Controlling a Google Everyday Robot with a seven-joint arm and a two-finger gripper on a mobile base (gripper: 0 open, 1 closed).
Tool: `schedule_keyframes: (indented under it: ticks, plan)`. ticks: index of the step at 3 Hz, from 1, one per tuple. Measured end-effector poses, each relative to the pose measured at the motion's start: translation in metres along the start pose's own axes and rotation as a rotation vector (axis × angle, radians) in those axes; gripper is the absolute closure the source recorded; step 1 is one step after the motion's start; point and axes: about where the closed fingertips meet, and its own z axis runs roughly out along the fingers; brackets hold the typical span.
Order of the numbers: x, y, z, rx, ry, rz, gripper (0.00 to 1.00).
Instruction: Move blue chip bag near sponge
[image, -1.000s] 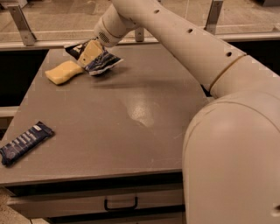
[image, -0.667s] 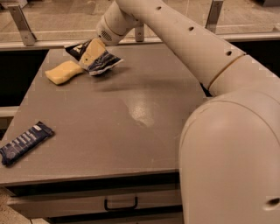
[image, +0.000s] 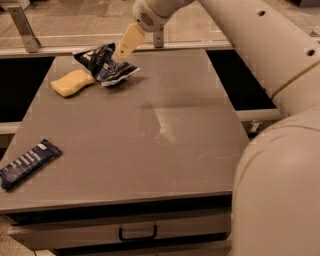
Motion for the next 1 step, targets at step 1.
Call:
schedule_keyframes:
  ticks: [1]
  plan:
    - [0.001,-0.0007,-0.0028,0.002,0.0,-0.011,0.0]
